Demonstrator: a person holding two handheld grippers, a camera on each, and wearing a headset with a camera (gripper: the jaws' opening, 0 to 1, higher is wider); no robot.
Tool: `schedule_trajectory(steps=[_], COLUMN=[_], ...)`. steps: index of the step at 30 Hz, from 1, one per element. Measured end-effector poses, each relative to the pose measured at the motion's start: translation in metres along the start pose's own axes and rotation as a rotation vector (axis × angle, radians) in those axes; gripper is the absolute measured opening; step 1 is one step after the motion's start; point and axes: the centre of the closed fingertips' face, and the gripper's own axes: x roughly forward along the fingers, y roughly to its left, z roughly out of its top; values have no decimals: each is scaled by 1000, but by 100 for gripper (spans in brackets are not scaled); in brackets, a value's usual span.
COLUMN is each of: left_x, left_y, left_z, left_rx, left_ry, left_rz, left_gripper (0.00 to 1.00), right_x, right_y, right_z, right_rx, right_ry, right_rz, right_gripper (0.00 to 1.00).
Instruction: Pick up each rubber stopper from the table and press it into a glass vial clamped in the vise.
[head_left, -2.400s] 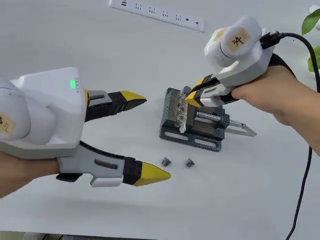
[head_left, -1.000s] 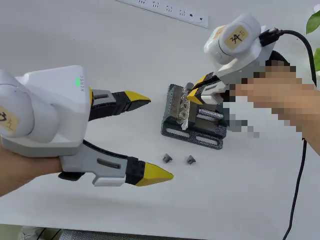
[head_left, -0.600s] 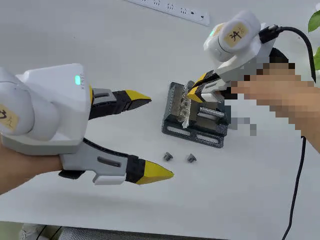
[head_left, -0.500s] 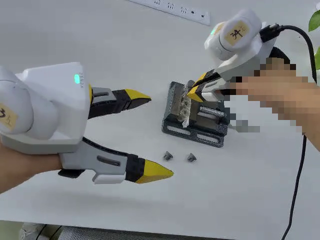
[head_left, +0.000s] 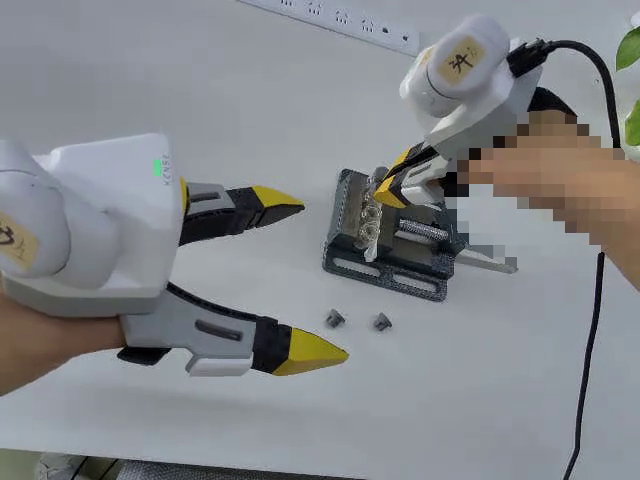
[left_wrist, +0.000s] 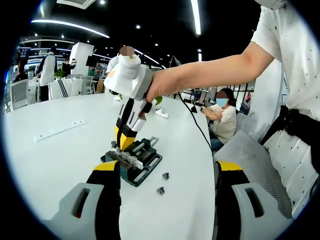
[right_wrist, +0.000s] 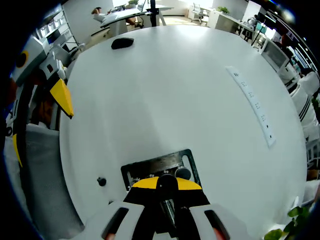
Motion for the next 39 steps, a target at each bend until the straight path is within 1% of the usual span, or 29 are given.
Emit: schedule_trajectory(steps=[5, 8, 15, 20, 27, 39], left_x=[0, 0, 1, 2, 3, 2], left_y=[1, 1, 0, -1, -1, -1], left_z=[0, 0, 1, 0, 0, -1], left_rx=[0, -1, 0, -3, -3, -5], left_ry=[0, -2, 0, 3, 0, 2], left_rz=[0, 1, -1, -4, -3, -4], left_gripper=[77, 76, 76, 76, 76, 76], right_x=[0, 0, -1, -2, -2, -2], right_y=[0, 0, 1, 1, 1, 0], right_z=[-1, 0, -3, -1, -1, -1], right_rx=[-10, -13, -29, -18, -23, -1], right_ry=[25, 31, 17, -4, -13, -34], right_rz=[6, 11, 6, 7, 6, 3], right_gripper=[5, 5, 7, 7, 7, 9])
